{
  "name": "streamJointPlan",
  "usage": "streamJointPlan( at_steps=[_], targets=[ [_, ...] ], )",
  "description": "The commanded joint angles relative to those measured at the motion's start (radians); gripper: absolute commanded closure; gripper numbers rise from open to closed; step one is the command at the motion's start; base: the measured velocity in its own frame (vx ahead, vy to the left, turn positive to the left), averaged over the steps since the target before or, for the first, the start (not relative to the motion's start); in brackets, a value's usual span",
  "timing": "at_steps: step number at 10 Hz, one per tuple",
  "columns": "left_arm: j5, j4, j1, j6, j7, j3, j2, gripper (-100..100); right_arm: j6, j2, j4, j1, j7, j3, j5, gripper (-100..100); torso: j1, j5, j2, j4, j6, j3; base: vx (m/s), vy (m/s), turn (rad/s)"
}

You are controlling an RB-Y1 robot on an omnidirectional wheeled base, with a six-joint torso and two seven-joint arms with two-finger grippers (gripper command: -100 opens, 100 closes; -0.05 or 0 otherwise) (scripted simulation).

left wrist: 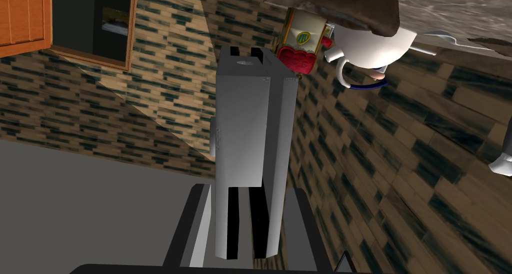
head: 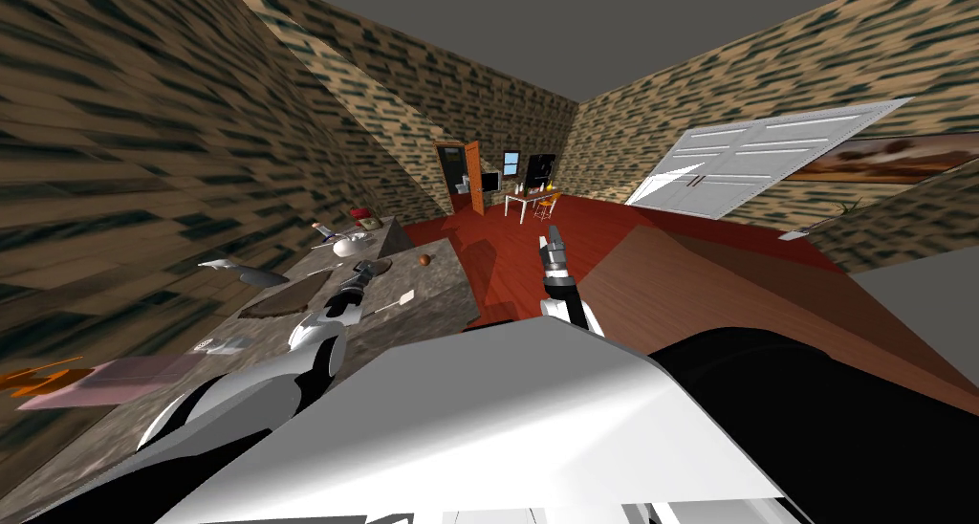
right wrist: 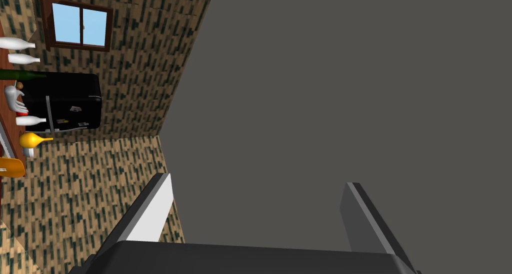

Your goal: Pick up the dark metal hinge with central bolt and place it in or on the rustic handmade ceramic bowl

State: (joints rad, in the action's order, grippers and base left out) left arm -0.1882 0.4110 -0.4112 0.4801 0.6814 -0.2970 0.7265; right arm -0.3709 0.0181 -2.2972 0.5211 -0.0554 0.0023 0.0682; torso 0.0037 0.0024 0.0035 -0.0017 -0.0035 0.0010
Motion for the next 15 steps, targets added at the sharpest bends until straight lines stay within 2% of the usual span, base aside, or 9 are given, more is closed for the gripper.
streamJointPlan(
  at_steps=[1,2,5,6,8,12,13,14,15],
  targets=[
    [-0.008,0.002,-0.008,-0.010,-0.048,0.017,0.021,100,0.000,0.000,0.000,0.000,0.000,0.000,0.000,0,0.000,0.000,0.000,0.000,0.000,0.000,0.011,0.015,-0.042],
    [-0.008,0.002,-0.008,-0.010,-0.048,0.017,0.021,100,0.000,0.000,0.000,0.000,0.000,0.000,0.000,0,0.000,0.000,0.000,0.000,0.000,0.000,0.011,0.015,-0.019],
    [-0.023,-0.003,-0.028,-0.028,-0.138,0.052,0.060,100,0.000,0.000,0.000,0.000,0.000,0.000,0.000,0,0.000,0.000,0.001,0.000,0.000,0.001,0.012,0.018,-0.036],
    [-0.023,-0.003,-0.028,-0.028,-0.142,0.052,0.060,100,0.000,0.000,0.000,0.000,0.000,0.000,0.000,0,0.000,-0.001,0.001,0.001,0.000,0.001,0.013,0.020,-0.024],
    [-0.033,-0.009,-0.039,-0.043,-0.207,0.076,0.084,100,0.000,0.000,0.000,0.000,0.000,0.000,0.000,0,-0.001,0.000,0.001,0.001,0.000,0.001,0.016,0.015,-0.029],
    [-0.047,-0.018,-0.056,-0.065,-0.305,0.114,0.117,100,0.000,0.000,0.000,0.000,0.000,0.000,0.000,0,-0.001,0.000,0.001,0.001,-0.001,0.001,0.012,0.018,-0.033],
    [-0.047,-0.018,-0.056,-0.065,-0.308,0.114,0.117,100,0.000,0.000,0.000,0.000,0.000,0.000,0.000,0,-0.001,-0.001,0.001,0.001,-0.001,0.001,0.012,0.012,-0.016],
    [-0.051,-0.021,-0.061,-0.073,-0.342,0.127,0.127,100,0.000,0.000,0.000,0.000,0.000,0.000,0.000,0,-0.001,0.000,0.002,0.001,-0.001,0.001,0.010,0.011,-0.024],
    [-0.051,-0.021,-0.061,-0.073,-0.342,0.127,0.127,100,0.000,0.000,0.000,0.000,0.000,0.000,0.000,0,-0.001,-0.001,0.002,0.001,-0.001,0.001,0.006,0.011,-0.015]
  ],
)
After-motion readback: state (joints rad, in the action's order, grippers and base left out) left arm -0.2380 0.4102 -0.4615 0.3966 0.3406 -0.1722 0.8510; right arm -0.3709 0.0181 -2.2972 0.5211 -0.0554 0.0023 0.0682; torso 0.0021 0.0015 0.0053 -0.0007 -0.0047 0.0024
